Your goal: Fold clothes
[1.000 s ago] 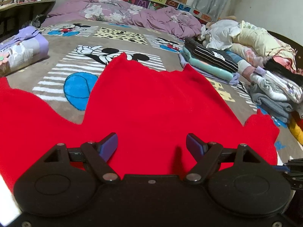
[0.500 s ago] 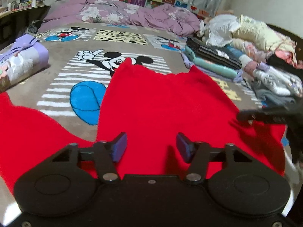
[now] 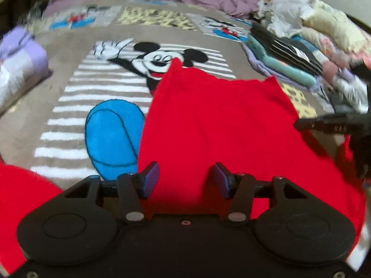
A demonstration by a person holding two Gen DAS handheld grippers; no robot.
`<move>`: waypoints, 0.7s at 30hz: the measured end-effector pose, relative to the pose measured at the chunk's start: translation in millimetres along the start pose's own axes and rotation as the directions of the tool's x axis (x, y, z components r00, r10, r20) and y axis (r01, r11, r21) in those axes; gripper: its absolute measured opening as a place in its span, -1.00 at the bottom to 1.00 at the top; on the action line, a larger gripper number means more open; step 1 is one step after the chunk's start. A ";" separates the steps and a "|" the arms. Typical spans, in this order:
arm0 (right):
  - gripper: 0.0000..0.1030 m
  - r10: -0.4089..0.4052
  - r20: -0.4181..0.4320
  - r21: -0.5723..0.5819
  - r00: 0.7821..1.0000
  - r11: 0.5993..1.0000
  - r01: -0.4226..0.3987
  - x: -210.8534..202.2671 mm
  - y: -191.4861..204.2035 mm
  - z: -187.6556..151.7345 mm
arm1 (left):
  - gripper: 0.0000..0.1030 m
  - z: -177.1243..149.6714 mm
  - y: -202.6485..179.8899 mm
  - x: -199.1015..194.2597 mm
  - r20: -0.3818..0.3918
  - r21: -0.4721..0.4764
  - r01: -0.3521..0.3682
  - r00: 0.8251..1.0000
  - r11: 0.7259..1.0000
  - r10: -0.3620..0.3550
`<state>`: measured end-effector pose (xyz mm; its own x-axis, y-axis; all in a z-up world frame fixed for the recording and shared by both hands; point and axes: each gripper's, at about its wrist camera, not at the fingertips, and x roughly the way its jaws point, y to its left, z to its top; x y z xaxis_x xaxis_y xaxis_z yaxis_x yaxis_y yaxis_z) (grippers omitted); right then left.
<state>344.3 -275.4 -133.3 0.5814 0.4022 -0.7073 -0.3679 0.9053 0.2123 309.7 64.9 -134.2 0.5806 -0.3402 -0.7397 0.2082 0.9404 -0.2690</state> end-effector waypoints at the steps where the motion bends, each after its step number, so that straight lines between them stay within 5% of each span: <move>1: -0.72 0.006 -0.002 0.003 1.000 1.000 -0.006 3.0 -2.0 3.0 | 0.02 5.4 4.0 1.5 -0.016 -0.030 0.010 1.000 1.000 -0.010; 11: -0.72 0.061 0.003 0.093 0.998 0.994 -0.061 32.6 -17.7 34.9 | 0.02 63.9 12.4 41.1 -0.133 -0.089 0.009 0.991 0.996 -0.021; 21: -0.74 0.088 0.042 0.191 0.995 0.977 -0.095 57.1 -31.9 49.6 | 0.02 103.4 39.2 78.5 -0.116 -0.289 0.073 0.987 0.955 -0.111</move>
<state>425.2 -274.6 -147.0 0.5766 0.4860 -0.6567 -0.2758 0.8725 0.4034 444.8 75.3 -139.0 0.4591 -0.4402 -0.7716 0.0142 0.8721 -0.4891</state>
